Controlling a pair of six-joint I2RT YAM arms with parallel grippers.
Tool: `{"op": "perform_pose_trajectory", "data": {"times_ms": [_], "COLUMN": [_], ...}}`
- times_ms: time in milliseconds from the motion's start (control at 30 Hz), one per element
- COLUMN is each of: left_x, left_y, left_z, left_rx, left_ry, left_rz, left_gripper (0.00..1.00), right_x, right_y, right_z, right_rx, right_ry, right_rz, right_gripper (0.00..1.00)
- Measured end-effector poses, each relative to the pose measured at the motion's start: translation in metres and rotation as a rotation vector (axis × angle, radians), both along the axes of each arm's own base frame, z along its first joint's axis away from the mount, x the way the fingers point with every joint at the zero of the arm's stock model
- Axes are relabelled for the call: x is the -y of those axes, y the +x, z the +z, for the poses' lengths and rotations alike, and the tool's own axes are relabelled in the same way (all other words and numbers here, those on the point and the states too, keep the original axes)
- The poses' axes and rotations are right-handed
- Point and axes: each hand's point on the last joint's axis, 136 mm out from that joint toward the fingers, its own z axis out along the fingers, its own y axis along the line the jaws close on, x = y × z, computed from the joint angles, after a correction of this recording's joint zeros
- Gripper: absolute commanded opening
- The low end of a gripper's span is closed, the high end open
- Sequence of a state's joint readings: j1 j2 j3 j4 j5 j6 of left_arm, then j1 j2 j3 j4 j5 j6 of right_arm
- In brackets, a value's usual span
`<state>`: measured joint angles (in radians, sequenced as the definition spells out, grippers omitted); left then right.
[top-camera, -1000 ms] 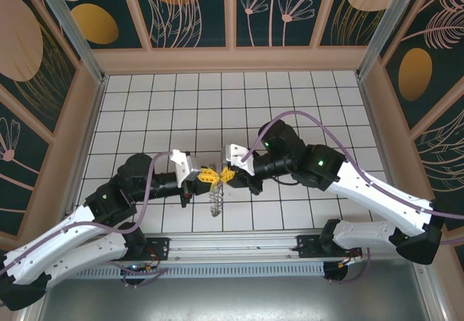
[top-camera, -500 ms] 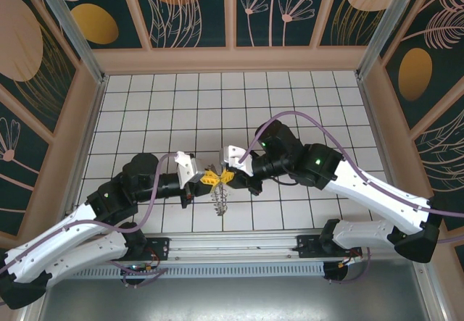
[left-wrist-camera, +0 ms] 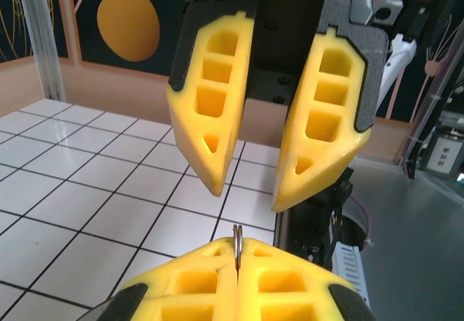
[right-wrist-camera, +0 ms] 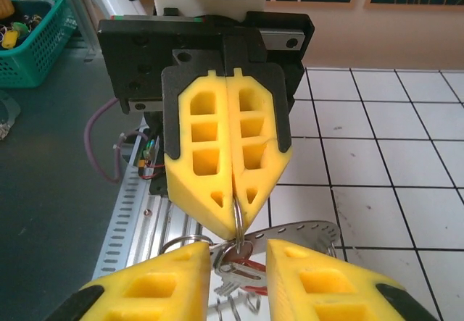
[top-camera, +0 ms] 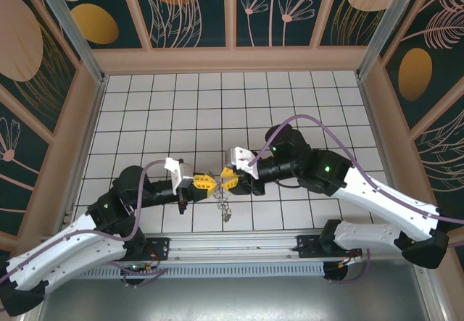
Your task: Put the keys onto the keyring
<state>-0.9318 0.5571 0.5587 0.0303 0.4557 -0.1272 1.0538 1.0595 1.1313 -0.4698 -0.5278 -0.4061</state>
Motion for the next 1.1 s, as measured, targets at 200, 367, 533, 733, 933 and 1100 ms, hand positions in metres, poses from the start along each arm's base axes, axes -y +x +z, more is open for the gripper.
{"op": "perform_pose_trajectory", "data": {"times_ms": [200,367,533,733,933,1100], "left_x": [-0.004,-0.005,-0.005,-0.004,-0.002,-0.002], "left_y": [-0.006,-0.011,-0.012,-0.012,-0.013,-0.013], "left_z": [0.020,0.032,0.034,0.039,0.039,0.039], "left_rx": [0.023,0.042,0.039,0.051,0.053,0.053], "left_ry": [-0.108,-0.171,-0.186,-0.205,-0.207,-0.207], "left_rz": [-0.018,-0.039,-0.048,-0.052,-0.065,-0.066], "left_gripper": [0.00,0.00,0.00,0.00,0.00,0.00], "right_x": [0.001,-0.001,-0.005,-0.013,-0.017,-0.019], "right_y": [-0.003,-0.003,-0.004,-0.004,-0.003,-0.002], "right_z": [-0.009,-0.014,-0.011,-0.012,-0.019,-0.016], "right_rx": [-0.026,-0.044,-0.050,-0.069,-0.085,-0.076], "right_ry": [0.010,0.014,0.035,0.047,0.039,0.056], "right_rz": [0.004,0.003,0.018,0.037,0.042,0.043], "right_gripper": [0.32,0.34,0.44,0.48,0.35,0.20]}}
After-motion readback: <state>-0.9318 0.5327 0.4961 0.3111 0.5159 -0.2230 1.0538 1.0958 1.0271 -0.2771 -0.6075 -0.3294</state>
